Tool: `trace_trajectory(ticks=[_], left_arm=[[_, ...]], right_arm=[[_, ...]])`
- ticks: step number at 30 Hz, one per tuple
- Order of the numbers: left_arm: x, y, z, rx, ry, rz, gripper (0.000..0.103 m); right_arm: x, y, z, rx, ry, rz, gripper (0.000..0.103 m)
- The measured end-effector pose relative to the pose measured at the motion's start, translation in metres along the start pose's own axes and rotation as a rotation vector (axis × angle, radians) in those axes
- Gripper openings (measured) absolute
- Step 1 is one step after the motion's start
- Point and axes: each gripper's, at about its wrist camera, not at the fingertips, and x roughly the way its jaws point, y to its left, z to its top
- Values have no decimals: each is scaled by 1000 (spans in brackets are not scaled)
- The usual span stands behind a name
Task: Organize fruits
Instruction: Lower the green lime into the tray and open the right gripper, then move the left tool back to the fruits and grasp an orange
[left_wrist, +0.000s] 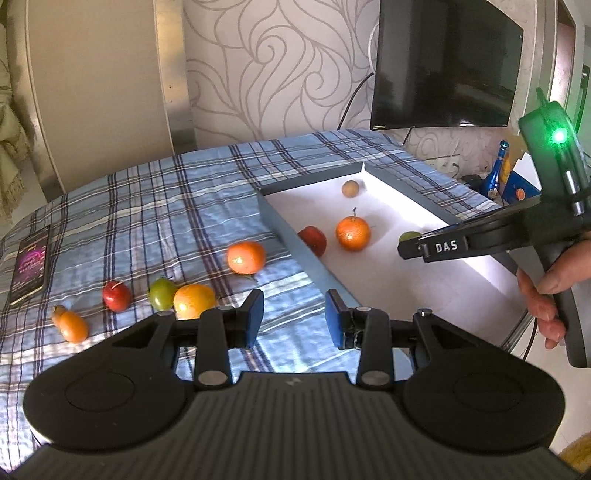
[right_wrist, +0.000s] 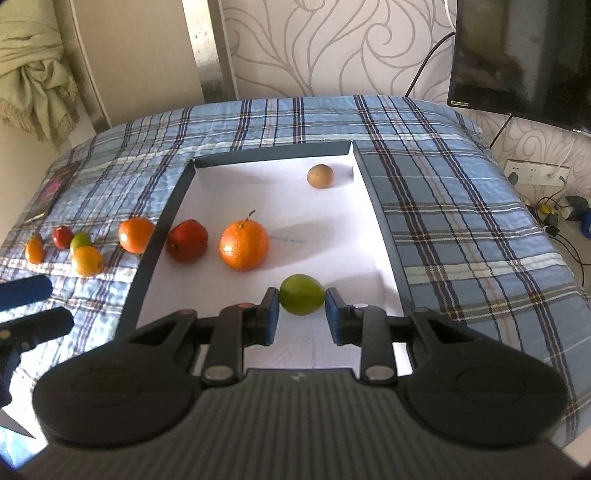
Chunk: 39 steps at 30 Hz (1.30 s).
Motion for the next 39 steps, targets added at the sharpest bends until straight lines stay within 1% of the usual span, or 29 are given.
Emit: trace_trajectory(ticks=[8, 10, 14, 19, 26, 32, 34, 39], left_arm=[[1, 8, -2, -2, 8, -17, 42], [1, 8, -3, 0, 8, -27, 42], [0, 10, -5, 4, 8, -36, 42], [1, 17, -9, -5, 19, -24, 42], [-1, 36, -16, -30, 29, 8, 42], [-6, 60, -25, -59, 33, 65, 42], [-8, 71, -27, -69, 34, 101, 42], [-10, 108, -34, -115, 36, 230, 42]], right_arm=[[-8, 5, 0, 16, -25, -2, 32], [-10, 7, -1, 8, -34, -16, 33], [-16, 10, 0, 10, -47, -32, 34], [-35, 28, 3, -17, -91, 9, 34], [-46, 64, 8, -55, -100, 87, 34], [-43, 97, 7, -101, -79, 146, 34], [-40, 107, 6, -112, -66, 161, 34], [-32, 131, 4, -134, -38, 191, 34]])
